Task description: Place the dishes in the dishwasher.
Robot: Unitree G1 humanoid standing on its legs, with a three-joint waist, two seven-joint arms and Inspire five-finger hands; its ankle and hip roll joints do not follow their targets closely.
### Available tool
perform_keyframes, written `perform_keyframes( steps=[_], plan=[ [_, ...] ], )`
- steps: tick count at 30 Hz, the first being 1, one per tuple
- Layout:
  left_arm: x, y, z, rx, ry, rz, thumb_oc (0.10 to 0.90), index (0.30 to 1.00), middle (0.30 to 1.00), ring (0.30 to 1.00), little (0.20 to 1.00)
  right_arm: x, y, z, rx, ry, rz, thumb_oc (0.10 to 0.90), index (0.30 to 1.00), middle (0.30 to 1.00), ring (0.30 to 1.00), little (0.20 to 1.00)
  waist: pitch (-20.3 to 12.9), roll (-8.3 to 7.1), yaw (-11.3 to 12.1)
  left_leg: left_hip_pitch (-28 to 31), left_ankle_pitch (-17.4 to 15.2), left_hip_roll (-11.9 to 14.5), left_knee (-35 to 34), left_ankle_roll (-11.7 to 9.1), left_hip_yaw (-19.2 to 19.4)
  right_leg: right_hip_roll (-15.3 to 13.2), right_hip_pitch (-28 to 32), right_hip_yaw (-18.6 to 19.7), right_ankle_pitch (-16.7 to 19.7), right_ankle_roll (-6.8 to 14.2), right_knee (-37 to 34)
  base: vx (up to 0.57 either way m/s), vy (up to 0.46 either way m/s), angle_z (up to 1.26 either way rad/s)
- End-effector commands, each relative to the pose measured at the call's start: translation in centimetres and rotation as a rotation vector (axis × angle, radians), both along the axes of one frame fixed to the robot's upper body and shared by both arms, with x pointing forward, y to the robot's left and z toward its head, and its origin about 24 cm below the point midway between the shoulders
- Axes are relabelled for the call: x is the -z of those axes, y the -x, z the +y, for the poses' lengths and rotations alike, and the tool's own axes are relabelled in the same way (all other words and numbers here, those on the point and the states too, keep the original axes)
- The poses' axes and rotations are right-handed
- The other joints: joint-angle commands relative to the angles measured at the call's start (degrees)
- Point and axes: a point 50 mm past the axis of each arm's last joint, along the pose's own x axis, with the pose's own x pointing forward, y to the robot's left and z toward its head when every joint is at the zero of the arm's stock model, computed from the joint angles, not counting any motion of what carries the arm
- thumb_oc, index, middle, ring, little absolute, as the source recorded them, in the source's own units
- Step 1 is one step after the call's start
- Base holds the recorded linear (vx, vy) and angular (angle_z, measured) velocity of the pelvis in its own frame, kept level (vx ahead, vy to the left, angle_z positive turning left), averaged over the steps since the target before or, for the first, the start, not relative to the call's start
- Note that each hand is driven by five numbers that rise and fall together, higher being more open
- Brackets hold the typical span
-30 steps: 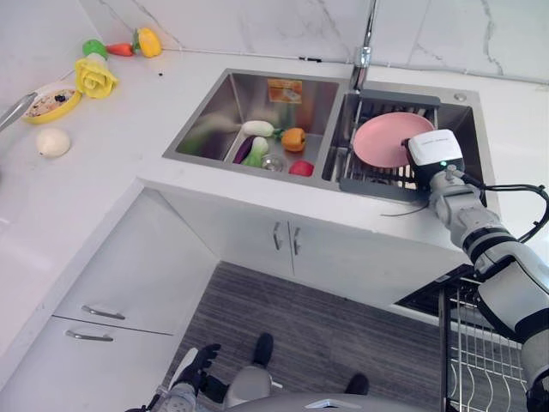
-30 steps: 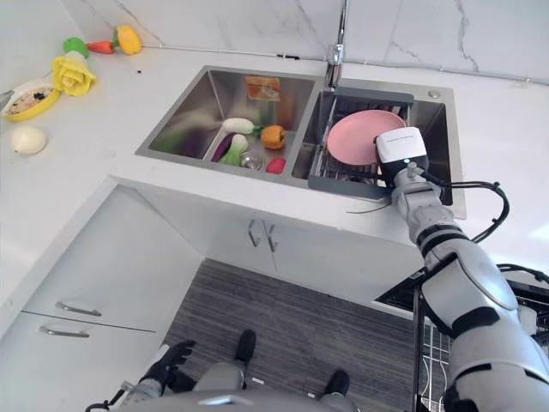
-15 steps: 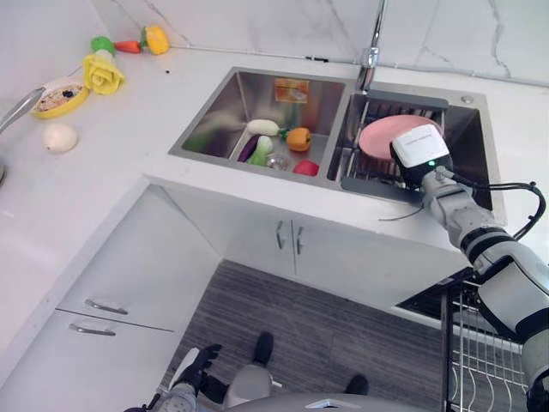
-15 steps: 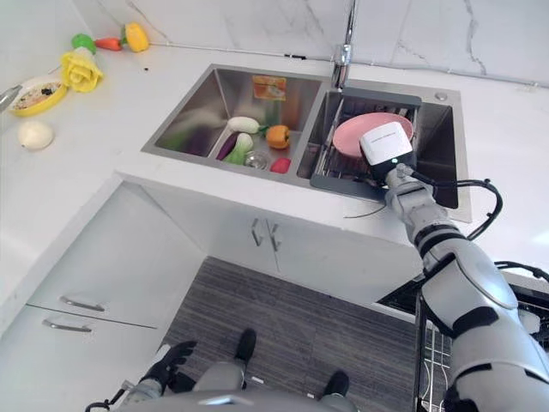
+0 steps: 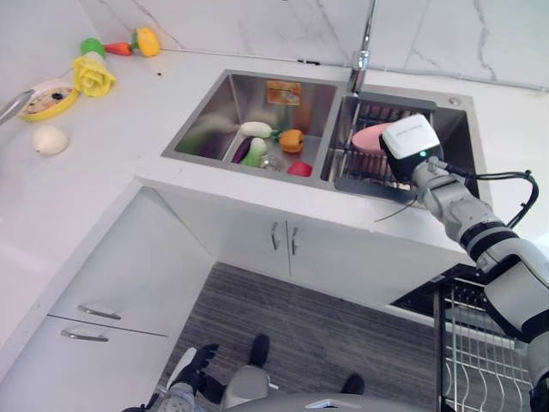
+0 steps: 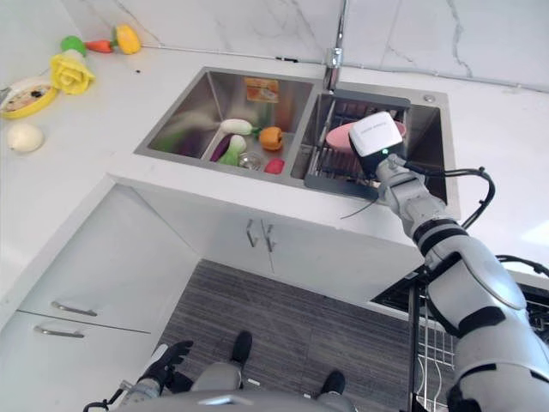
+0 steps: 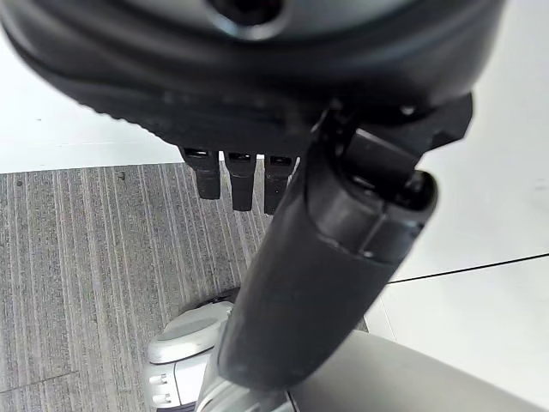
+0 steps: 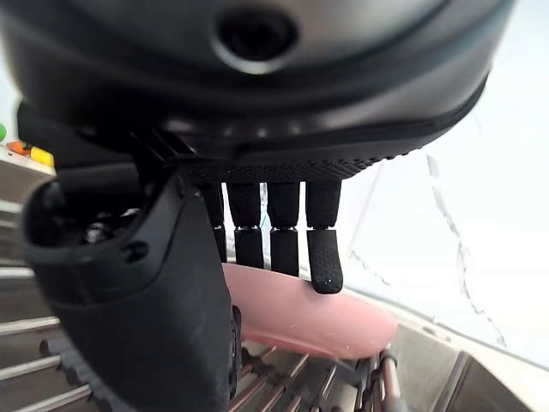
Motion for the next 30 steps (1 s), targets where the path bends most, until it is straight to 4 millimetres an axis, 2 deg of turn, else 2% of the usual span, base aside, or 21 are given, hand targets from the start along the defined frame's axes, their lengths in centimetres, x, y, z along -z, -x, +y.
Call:
perform_keyframes(
  steps=[1,4,6,13,25,30],
  plan=[
    [-0.5,-1.0,1.8,0.052,-0.102,-0.023,0.800,0.900,0.900,0.900,0.900,-7.5,-0.8,2.3,-0.123,0.004,-0.252,0.400,0.300,0.300,0.300,0.300,-2.4,-3.85,0.8,5.6,-8.0,-1.5,0.8,2.7,7.2,-2.6,1.3,4.4,-7.3,1.5,1.8,0.03,0.027,-0.22],
    [-0.2,0.1,2.0,0.018,-0.113,0.011,0.800,0.900,0.900,0.900,0.900,-9.2,0.0,3.0,-0.190,-0.001,-0.319,0.400,0.300,0.300,0.300,0.300,-3.9,-4.57,-0.9,7.7,-9.0,-1.1,0.8,2.9,8.5,-2.3,1.9,6.0,-7.6,1.4,2.1,0.03,0.031,-0.27],
    [-0.1,0.4,1.9,0.027,-0.116,0.018,0.800,0.900,0.900,0.900,0.900,-9.6,0.4,3.3,-0.219,0.000,-0.332,0.400,0.300,0.300,0.300,0.300,-4.5,-4.82,-1.6,8.9,-9.6,-1.0,0.9,3.0,9.3,-2.0,2.2,7.0,-7.7,1.4,2.3,0.04,0.029,-0.30],
    [-0.2,0.2,1.6,0.103,-0.125,0.010,0.800,0.900,0.900,0.900,0.900,-11.9,1.3,3.8,-0.290,-0.006,-0.384,0.400,0.300,0.300,0.300,0.300,-5.9,-5.47,-4.0,11.7,-10.7,-0.7,1.1,3.6,11.9,-1.5,2.6,10.3,-7.7,1.6,2.6,0.02,0.029,-0.30],
    [0.1,0.2,1.2,0.106,-0.120,0.021,0.800,0.900,0.900,0.900,0.900,-12.4,3.2,3.0,-0.339,-0.067,-0.429,0.400,0.300,0.300,0.300,0.300,-6.3,-5.74,-5.9,13.1,-11.4,-0.8,1.3,4.2,13.5,-1.5,2.2,12.4,-7.3,1.9,3.3,0.00,0.025,-0.15],
    [0.2,0.4,1.3,0.091,-0.130,0.031,0.800,0.900,0.900,0.900,0.900,-13.5,5.0,2.3,-0.361,-0.095,-0.526,0.400,0.300,0.300,0.300,0.300,-6.5,-5.60,-6.9,13.5,-11.8,-1.0,1.5,4.6,14.2,-1.7,1.9,13.1,-7.1,2.2,3.8,-0.01,0.013,-0.03]
  ],
)
